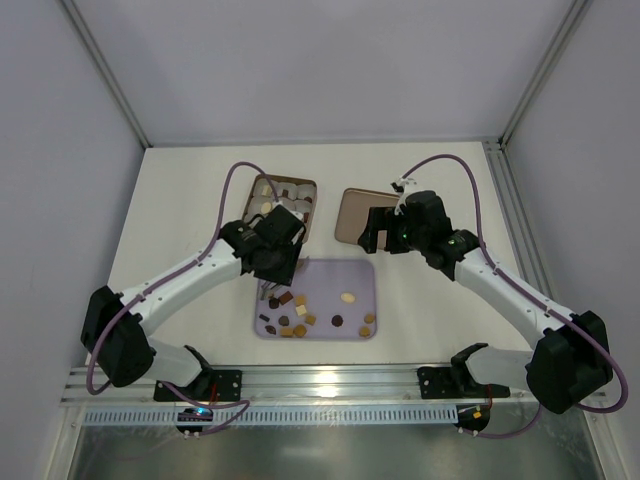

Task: Pack the chocolate

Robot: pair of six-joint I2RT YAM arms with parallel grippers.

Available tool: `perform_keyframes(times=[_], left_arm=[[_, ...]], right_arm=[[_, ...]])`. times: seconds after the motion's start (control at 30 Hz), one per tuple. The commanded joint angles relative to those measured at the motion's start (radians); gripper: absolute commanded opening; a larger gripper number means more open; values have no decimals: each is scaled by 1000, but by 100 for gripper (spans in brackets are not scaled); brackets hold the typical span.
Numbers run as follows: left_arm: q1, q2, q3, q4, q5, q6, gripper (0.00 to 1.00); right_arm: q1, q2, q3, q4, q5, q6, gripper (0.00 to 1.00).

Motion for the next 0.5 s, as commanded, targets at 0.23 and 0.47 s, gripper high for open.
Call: perform_keyframes(times=[0.23, 0.47], left_arm=[[-2, 4, -17, 45, 20, 22, 38], [-2, -1, -15, 39, 27, 25, 33]], right_arm=[[2, -29, -7, 31, 8, 5, 100], [2, -31, -8, 31, 8, 7, 100]])
